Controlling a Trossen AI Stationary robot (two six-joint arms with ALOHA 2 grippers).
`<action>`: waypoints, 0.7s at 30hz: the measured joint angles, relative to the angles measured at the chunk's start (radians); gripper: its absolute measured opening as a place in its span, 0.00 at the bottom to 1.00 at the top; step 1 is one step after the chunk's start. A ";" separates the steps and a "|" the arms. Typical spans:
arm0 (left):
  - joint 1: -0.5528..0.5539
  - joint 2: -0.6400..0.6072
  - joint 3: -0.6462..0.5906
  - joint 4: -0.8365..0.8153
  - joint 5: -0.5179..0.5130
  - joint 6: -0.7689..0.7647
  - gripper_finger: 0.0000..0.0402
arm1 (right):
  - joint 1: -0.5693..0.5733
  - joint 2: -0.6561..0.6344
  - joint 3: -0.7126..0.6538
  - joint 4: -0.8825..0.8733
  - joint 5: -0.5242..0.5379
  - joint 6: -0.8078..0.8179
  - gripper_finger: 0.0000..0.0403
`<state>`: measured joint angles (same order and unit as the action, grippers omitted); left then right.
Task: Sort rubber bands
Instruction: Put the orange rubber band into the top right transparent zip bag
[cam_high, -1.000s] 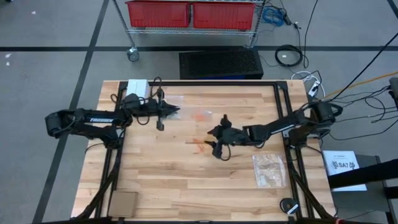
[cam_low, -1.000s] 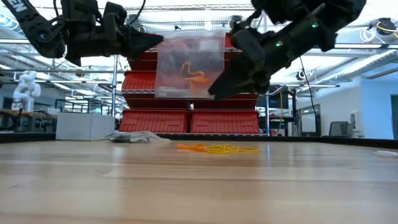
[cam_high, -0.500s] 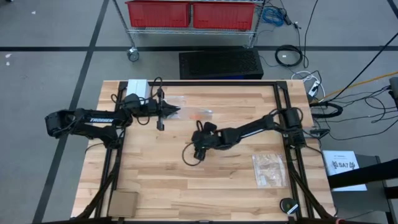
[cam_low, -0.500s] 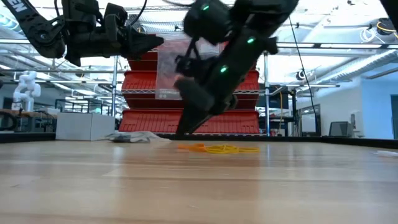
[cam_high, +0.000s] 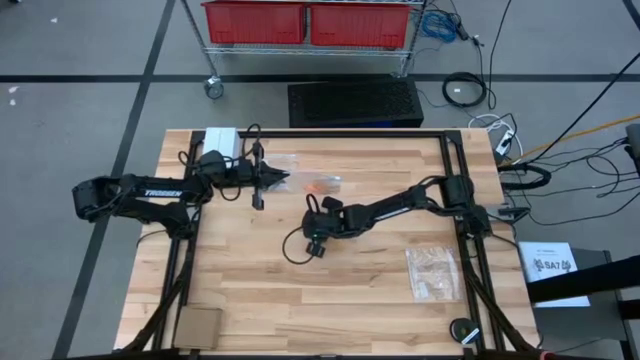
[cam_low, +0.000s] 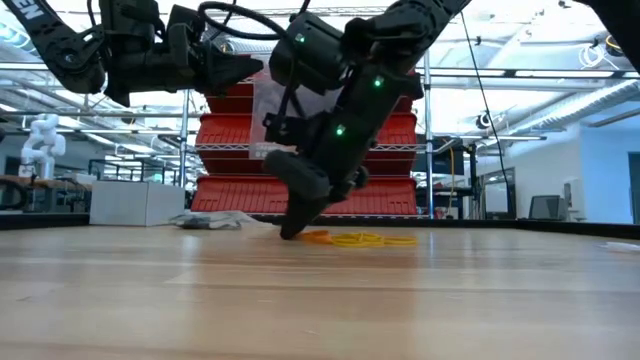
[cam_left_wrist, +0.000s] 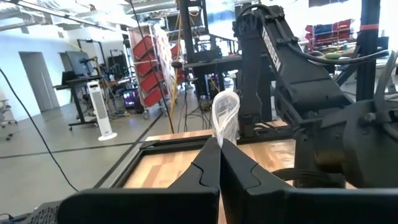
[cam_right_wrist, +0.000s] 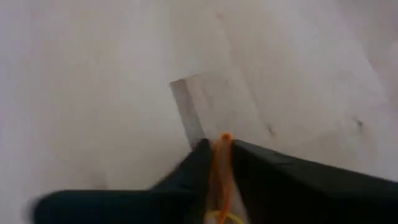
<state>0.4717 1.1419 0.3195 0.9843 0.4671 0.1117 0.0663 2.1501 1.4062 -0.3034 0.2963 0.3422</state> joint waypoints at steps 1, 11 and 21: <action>0.000 0.000 0.000 0.000 0.000 0.000 0.00 | 0.002 -0.003 -0.001 0.001 -0.006 -0.014 0.11; 0.000 0.000 0.000 0.000 0.000 0.002 0.00 | 0.035 -0.118 -0.007 0.026 0.012 -0.135 0.01; 0.000 0.000 0.000 0.003 0.000 -0.002 0.00 | 0.089 -0.310 -0.006 0.172 0.294 -0.406 0.00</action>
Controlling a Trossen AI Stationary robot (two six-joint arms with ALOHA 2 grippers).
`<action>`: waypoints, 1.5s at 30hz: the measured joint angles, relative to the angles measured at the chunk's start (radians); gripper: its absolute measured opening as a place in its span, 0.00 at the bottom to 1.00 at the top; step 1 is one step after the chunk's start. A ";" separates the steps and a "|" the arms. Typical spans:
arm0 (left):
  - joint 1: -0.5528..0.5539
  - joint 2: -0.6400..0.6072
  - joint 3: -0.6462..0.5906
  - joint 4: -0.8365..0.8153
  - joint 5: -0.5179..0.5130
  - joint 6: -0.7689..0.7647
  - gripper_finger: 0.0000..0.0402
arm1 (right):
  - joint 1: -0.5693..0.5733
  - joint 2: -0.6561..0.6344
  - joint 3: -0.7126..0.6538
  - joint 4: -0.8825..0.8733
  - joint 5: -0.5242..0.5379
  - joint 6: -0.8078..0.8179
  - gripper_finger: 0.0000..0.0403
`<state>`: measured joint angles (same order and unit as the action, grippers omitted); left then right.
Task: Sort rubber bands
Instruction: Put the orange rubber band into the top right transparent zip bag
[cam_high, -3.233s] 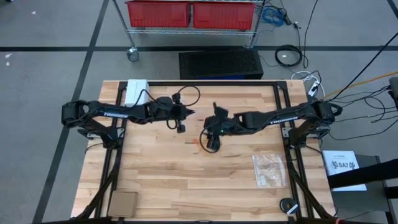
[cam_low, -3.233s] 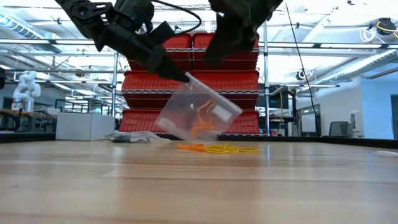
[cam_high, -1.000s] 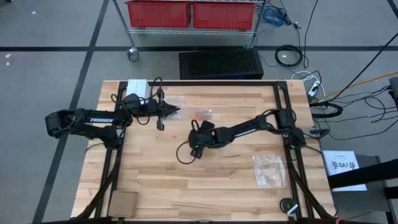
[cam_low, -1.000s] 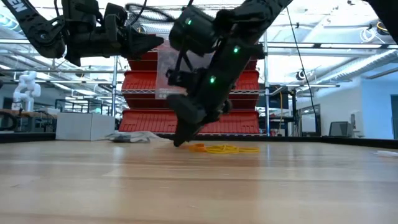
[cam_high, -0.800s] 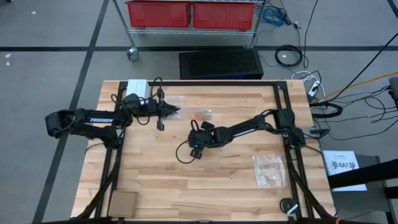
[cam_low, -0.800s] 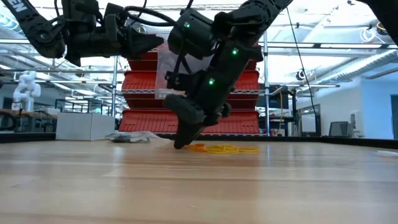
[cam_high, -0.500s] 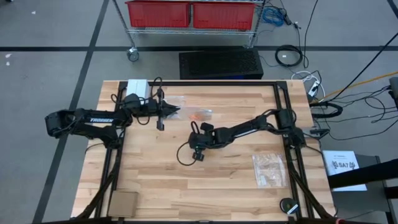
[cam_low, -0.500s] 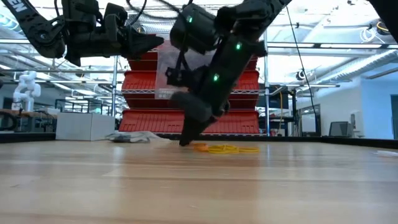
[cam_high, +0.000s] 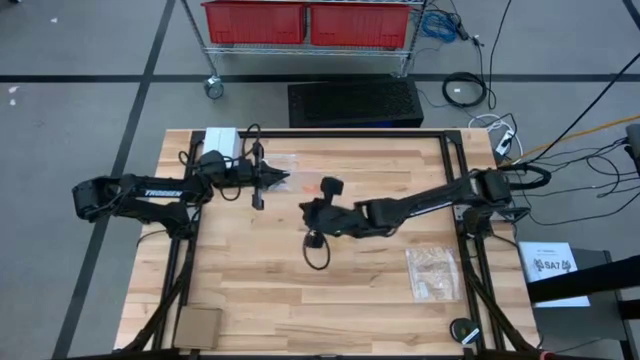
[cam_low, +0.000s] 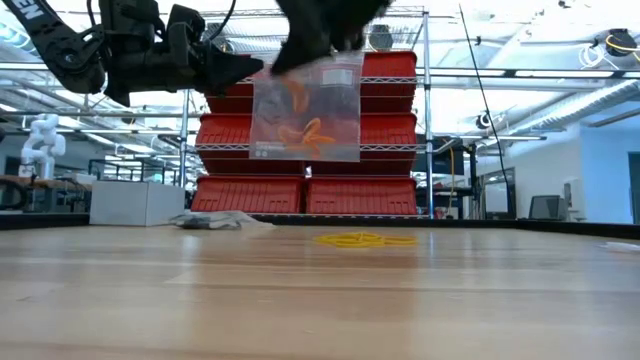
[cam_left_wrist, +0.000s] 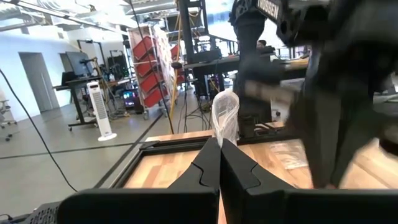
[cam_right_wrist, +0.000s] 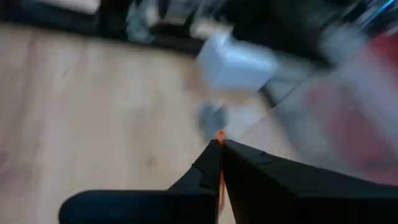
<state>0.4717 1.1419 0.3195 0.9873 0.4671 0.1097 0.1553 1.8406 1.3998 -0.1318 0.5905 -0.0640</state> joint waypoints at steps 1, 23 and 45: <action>0.000 0.000 0.000 0.000 0.000 0.000 0.00 | 0.004 -0.017 0.000 0.024 0.034 -0.031 0.00; 0.000 0.000 0.001 -0.001 0.000 0.000 0.00 | -0.052 -0.077 0.002 0.354 0.200 -0.436 0.00; -0.001 0.000 0.001 -0.003 0.000 -0.001 0.00 | -0.089 -0.078 0.002 0.352 0.198 -0.549 0.00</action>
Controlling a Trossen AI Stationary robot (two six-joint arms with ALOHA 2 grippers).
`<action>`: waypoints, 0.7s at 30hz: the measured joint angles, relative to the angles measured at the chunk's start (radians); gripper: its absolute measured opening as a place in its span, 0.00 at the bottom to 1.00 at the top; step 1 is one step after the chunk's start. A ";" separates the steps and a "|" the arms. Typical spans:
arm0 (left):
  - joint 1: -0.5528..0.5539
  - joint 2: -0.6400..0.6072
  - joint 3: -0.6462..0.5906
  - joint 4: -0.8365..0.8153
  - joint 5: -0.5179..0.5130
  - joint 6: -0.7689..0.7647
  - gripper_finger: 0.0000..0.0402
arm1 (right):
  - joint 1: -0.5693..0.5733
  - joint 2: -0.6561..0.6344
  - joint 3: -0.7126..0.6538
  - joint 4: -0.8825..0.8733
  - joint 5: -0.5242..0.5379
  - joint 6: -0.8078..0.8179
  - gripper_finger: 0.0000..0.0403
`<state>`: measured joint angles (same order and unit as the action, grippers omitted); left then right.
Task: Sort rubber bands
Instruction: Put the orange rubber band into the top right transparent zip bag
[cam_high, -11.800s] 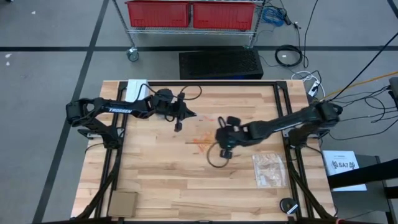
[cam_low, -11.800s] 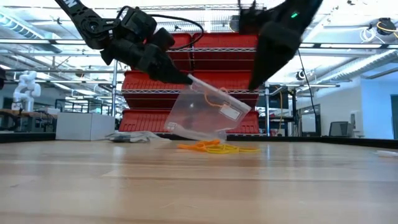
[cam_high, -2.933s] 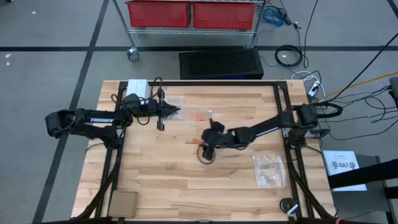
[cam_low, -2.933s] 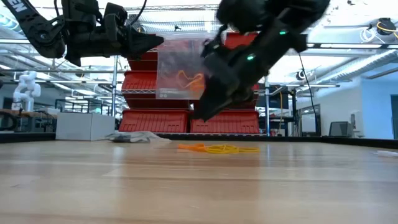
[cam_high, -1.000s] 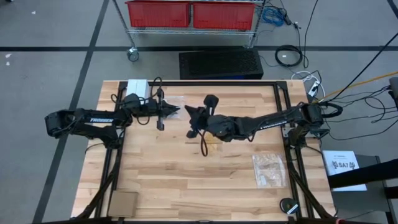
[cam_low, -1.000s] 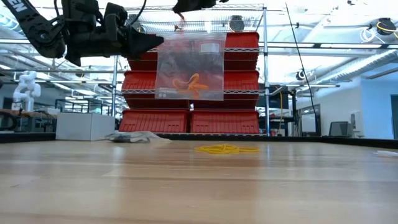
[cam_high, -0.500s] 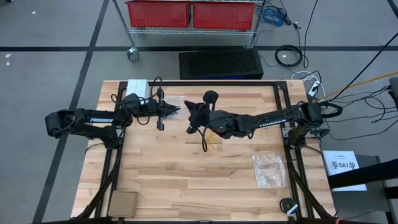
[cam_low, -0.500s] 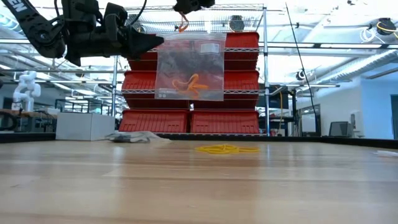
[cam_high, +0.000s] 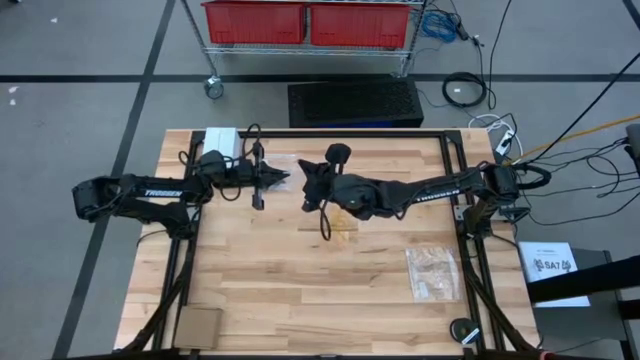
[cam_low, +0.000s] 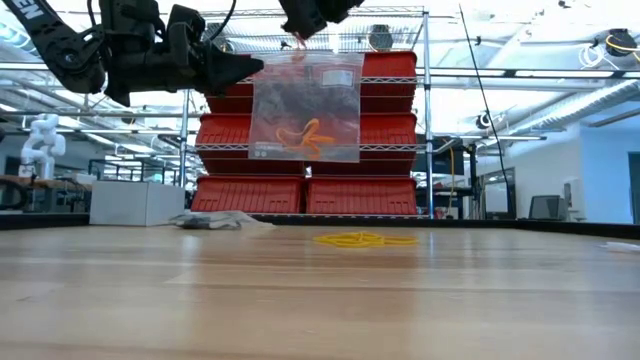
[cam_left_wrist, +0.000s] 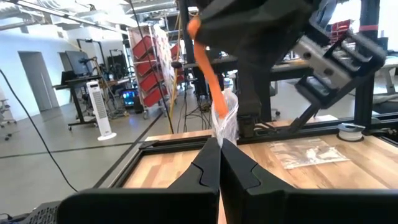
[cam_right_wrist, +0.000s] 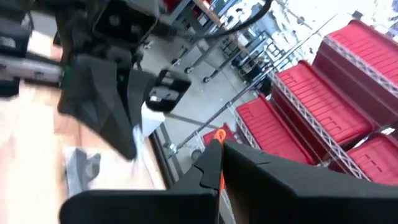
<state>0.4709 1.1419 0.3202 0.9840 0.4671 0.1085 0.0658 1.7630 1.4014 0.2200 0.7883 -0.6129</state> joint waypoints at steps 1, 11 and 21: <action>0.000 0.000 0.000 0.000 0.000 0.000 0.00 | 0.000 0.000 0.000 -0.018 -0.001 0.010 0.00; 0.000 0.000 0.000 0.000 0.000 -0.002 0.00 | 0.013 0.000 0.000 -0.194 -0.005 0.161 0.00; 0.000 0.000 0.000 0.000 0.000 -0.002 0.00 | 0.010 0.000 0.000 -0.302 -0.056 0.246 0.00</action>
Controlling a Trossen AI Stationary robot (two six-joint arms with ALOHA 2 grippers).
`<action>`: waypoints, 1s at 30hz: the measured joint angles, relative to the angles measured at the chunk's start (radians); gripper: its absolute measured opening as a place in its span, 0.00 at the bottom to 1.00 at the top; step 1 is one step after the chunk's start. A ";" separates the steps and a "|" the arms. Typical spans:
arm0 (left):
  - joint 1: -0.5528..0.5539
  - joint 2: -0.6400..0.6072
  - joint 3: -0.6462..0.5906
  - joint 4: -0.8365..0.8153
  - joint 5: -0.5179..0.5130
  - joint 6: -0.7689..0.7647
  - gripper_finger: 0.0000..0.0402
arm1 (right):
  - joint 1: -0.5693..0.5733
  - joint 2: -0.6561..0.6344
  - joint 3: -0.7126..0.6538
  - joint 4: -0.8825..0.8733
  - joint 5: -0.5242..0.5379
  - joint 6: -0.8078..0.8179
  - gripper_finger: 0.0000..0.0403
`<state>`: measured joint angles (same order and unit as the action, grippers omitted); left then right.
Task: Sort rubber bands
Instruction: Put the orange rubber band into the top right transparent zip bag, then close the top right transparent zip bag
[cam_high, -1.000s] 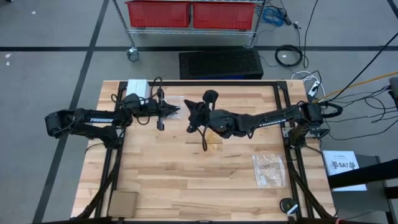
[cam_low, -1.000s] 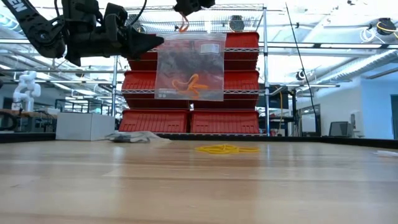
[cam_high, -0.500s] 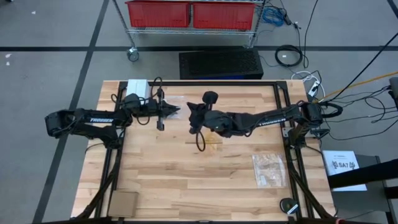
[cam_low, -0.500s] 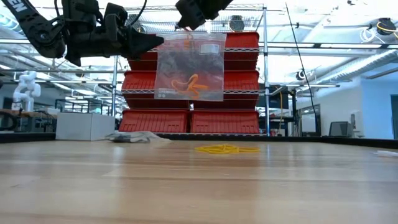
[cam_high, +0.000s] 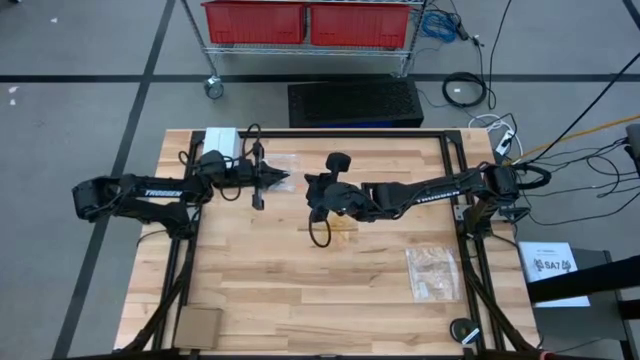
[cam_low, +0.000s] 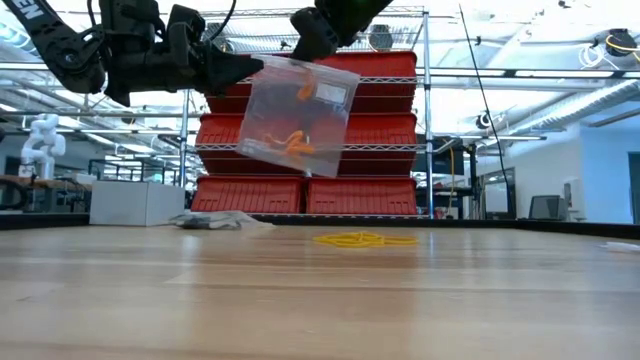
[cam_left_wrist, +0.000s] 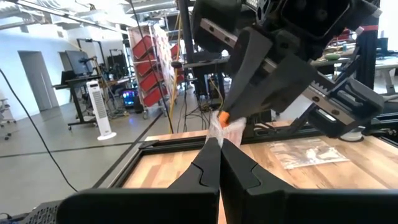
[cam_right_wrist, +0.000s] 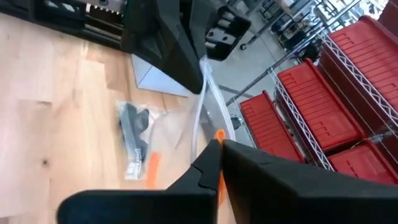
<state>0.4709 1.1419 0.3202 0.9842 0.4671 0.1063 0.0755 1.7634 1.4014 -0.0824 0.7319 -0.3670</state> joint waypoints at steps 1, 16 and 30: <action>0.000 0.000 0.000 0.000 0.000 0.000 0.00 | 0.000 0.000 0.000 -0.004 -0.007 0.004 0.01; 0.000 0.000 0.000 -0.006 0.000 0.003 0.00 | 0.021 -0.004 0.000 -0.012 -0.004 0.045 0.40; 0.001 0.001 0.000 -0.125 -0.086 0.054 0.00 | 0.050 -0.036 -0.092 -0.359 0.006 0.444 0.09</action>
<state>0.4716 1.1431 0.3202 0.8590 0.3812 0.1605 0.1253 1.7275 1.3098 -0.4410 0.7377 0.0770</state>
